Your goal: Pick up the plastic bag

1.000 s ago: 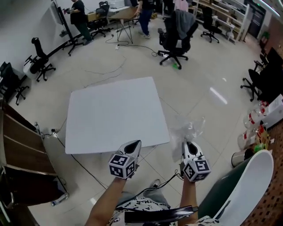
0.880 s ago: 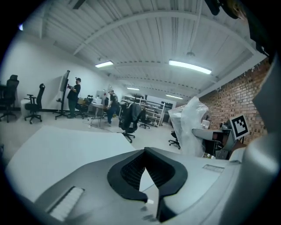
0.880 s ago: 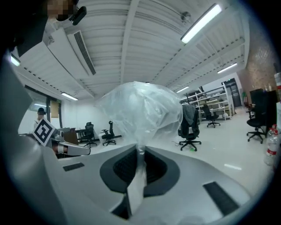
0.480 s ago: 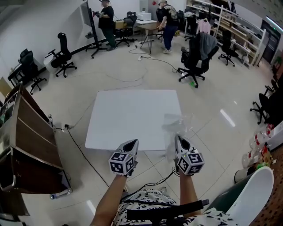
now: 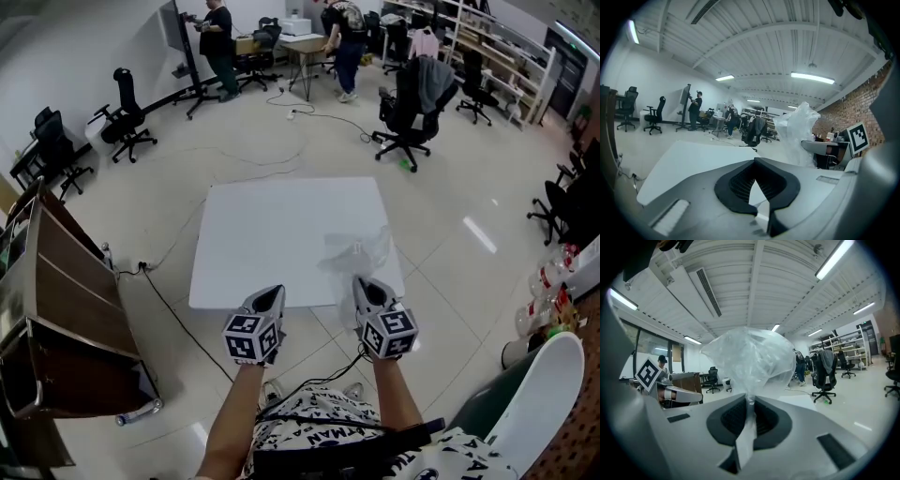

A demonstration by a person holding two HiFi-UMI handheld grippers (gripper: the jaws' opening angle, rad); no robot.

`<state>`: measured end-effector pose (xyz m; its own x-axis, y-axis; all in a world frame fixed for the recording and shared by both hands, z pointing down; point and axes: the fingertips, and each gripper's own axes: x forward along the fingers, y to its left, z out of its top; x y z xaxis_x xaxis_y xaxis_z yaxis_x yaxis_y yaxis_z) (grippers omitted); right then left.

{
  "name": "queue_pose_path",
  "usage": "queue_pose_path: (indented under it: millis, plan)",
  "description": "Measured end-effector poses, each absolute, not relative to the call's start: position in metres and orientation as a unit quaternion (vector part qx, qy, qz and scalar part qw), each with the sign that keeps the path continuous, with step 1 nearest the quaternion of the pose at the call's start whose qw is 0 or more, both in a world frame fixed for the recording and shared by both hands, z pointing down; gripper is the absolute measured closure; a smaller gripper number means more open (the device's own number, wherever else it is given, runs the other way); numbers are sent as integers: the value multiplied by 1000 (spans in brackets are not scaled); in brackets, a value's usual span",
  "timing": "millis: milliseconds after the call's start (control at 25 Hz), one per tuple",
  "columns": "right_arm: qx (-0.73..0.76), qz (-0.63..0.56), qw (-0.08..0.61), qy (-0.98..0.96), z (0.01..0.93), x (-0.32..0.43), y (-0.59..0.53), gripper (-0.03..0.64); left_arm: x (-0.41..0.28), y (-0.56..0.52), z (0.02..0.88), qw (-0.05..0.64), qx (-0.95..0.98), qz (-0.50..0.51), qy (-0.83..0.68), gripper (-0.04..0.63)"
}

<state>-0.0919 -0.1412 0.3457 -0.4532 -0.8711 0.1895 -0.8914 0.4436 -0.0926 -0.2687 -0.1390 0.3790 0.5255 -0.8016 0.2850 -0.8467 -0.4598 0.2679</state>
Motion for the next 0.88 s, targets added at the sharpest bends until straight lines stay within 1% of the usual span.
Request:
queue_pose_path:
  millis: [520,880]
  plan:
    - [528,90,82,-840,344,-95,-144,606,-267,-149,373,188,860,55,-471,594]
    - [526,93,72,-842,342,-94,-146,606,-266,-152,373,197,858,43,-473,594]
